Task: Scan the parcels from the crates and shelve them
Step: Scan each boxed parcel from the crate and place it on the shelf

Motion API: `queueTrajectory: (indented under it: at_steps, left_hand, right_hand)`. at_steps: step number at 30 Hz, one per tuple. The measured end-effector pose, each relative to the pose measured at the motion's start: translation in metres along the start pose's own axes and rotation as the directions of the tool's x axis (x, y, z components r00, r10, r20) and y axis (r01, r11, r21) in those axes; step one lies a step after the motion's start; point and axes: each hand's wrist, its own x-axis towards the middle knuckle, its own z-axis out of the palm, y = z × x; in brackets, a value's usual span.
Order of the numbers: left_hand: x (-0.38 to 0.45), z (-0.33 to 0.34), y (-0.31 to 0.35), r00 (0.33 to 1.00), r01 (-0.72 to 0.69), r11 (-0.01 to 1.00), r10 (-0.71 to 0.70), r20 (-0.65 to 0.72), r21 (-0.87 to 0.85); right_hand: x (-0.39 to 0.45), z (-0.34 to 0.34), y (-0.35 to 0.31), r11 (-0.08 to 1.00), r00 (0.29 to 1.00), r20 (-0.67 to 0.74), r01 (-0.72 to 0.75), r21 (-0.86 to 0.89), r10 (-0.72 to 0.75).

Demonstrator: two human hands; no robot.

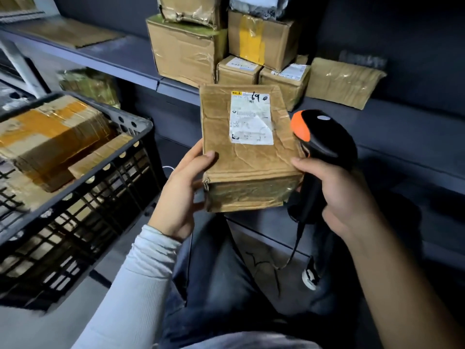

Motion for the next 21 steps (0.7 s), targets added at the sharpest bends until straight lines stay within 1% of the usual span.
queueTrajectory:
  at_steps: [4,7,9,11,14,16,19,21]
  left_hand:
    - [-0.010,0.020,0.013,0.996,-0.087,0.996,0.087,0.018,-0.036]
    - [-0.010,0.039,0.022,0.995,-0.097,0.994,0.098,0.022,-0.059]
    - [-0.008,0.057,0.025,0.995,-0.097,0.992,0.100,0.027,-0.082]
    - [-0.004,0.076,0.027,0.995,-0.086,0.990,0.091,0.040,-0.110]
    - [0.005,0.101,0.026,0.995,-0.052,0.987,0.064,0.075,-0.153]
    - [0.013,0.117,0.023,0.993,-0.018,0.987,0.036,0.109,-0.158]
    - [0.031,0.137,0.019,0.985,0.027,0.993,-0.007,0.171,-0.116]
    - [0.046,0.148,0.015,0.984,0.043,0.995,-0.026,0.179,-0.094]
  right_hand:
    - [-0.014,-0.015,-0.024,0.997,0.996,-0.047,0.077,0.021,-0.076]
    - [-0.017,-0.023,-0.042,0.992,0.990,-0.090,0.116,0.051,-0.111]
    - [-0.016,-0.031,-0.046,0.987,0.978,-0.152,0.154,0.042,-0.146]
    - [-0.012,-0.041,-0.048,0.983,0.961,-0.219,0.180,0.038,-0.167]
    - [-0.008,-0.058,-0.048,0.984,0.938,-0.312,0.173,0.046,-0.151]
    - [-0.005,-0.072,-0.047,0.981,0.916,-0.367,0.189,0.032,-0.165]
    - [0.004,-0.091,-0.044,0.983,0.906,-0.396,0.179,0.047,-0.146]
    - [0.013,-0.098,-0.040,0.987,0.909,-0.405,0.144,0.075,-0.102]
